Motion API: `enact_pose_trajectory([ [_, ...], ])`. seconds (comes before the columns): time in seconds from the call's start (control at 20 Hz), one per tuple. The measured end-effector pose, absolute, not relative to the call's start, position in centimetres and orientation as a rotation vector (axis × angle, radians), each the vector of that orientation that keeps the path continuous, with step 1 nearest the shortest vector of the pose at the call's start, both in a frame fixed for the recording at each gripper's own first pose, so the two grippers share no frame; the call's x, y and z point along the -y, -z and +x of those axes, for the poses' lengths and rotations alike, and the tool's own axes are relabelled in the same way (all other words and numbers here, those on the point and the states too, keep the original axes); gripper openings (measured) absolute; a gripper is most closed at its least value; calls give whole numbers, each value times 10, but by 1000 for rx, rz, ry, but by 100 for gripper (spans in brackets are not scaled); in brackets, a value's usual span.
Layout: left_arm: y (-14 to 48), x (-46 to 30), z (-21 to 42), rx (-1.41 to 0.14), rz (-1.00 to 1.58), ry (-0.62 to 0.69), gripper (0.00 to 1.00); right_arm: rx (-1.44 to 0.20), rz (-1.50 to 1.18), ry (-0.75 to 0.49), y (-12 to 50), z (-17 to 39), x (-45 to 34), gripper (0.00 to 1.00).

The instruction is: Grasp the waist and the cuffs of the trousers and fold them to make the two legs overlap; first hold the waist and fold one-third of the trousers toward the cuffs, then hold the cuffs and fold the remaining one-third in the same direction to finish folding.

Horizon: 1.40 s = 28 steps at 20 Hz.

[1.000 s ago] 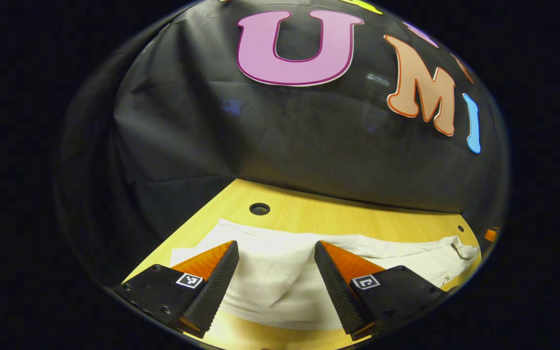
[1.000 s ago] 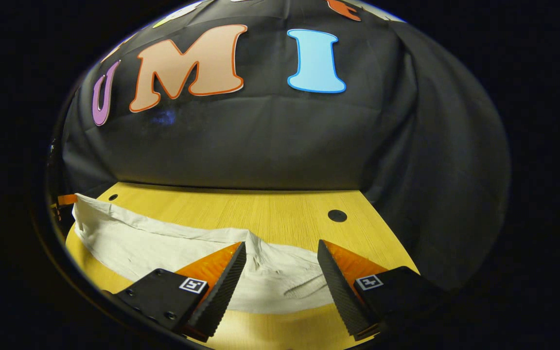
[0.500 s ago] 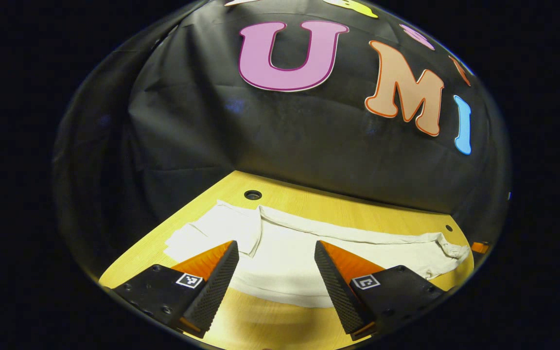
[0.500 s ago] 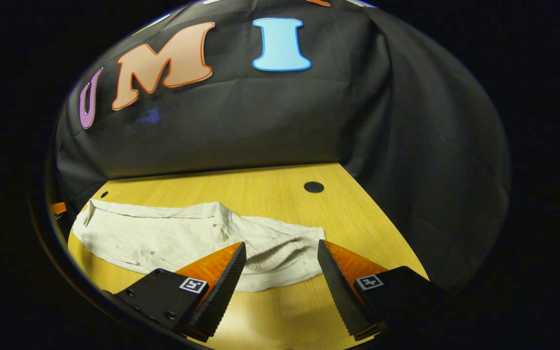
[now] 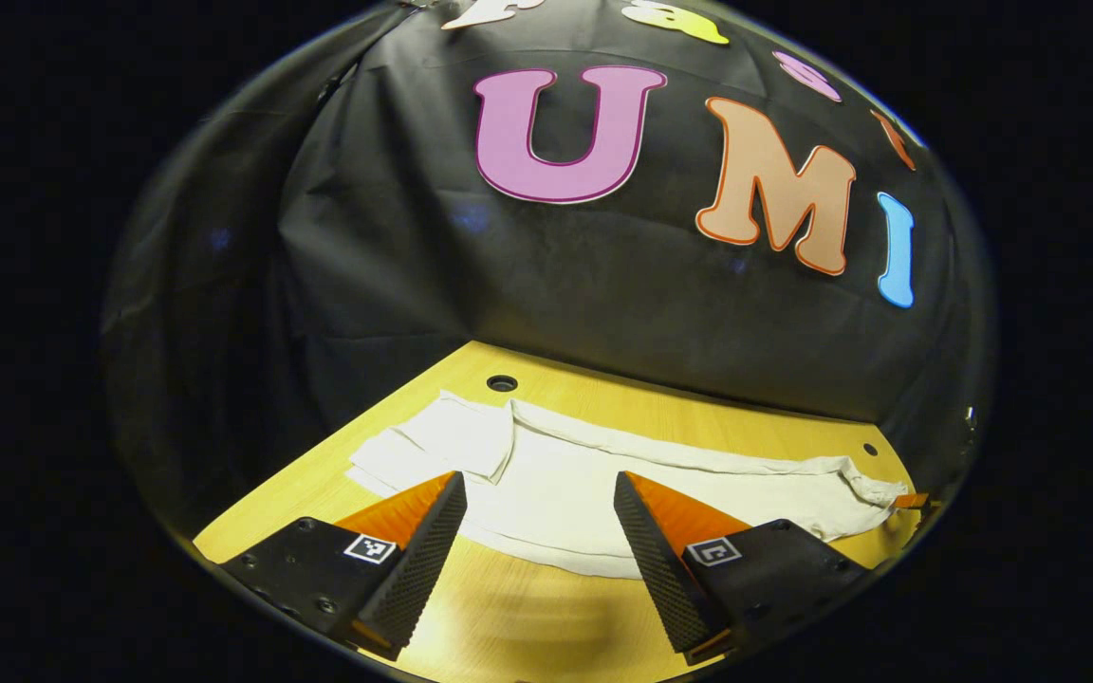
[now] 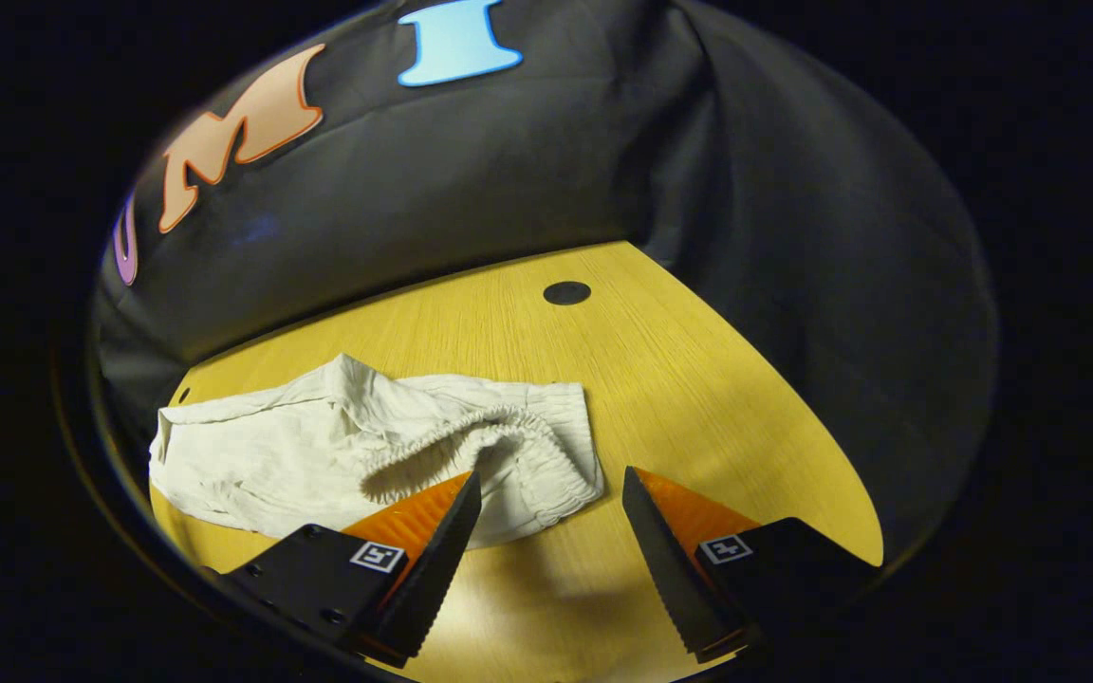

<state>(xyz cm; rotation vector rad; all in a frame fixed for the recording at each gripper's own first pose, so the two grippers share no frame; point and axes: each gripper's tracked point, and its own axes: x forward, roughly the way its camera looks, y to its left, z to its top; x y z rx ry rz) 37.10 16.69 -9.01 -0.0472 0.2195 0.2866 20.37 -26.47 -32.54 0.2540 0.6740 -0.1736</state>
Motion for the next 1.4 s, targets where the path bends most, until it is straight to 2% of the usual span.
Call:
enact_pose_trajectory([
  [0.15, 88, -162, 371, -216, -37, -278, 95, -680, 346, 166, 333, 214, 263, 94],
  [0.2, 87, -161, 371, -214, -43, -275, 95, -688, 377, 158, 333, 213, 260, 85],
  [0.25, 85, -159, 370, -211, -47, -272, 95, -692, 390, 169, 338, 215, 261, 83],
  [0.3, 92, -158, 371, -207, -45, -270, 95, -692, 393, 181, 340, 216, 265, 70],
  [0.4, 90, -157, 369, -209, -49, -269, 95, -690, 422, 191, 340, 217, 265, 67],
  [0.5, 90, -154, 369, -210, -49, -264, 95, -666, 448, 194, 332, 220, 266, 47],
  [0.55, 88, -154, 369, -206, -48, -264, 95, -654, 461, 201, 326, 221, 265, 30],
  [0.65, 87, -153, 367, -202, -52, -261, 95, -637, 433, 194, 320, 219, 263, 20],
  [0.7, 87, -152, 367, -201, -51, -260, 95, -628, 400, 194, 318, 223, 263, 20],
  [0.8, 85, -152, 366, -198, -48, -258, 95, -605, 371, 173, 302, 219, 257, 8],
  [0.85, 84, -153, 365, -193, -49, -258, 95, -589, 364, 167, 292, 219, 255, 13],
  [1.4, 77, -190, 357, -178, -77, -200, 95, -426, 256, 70, 180, 197, 162, 13],
])
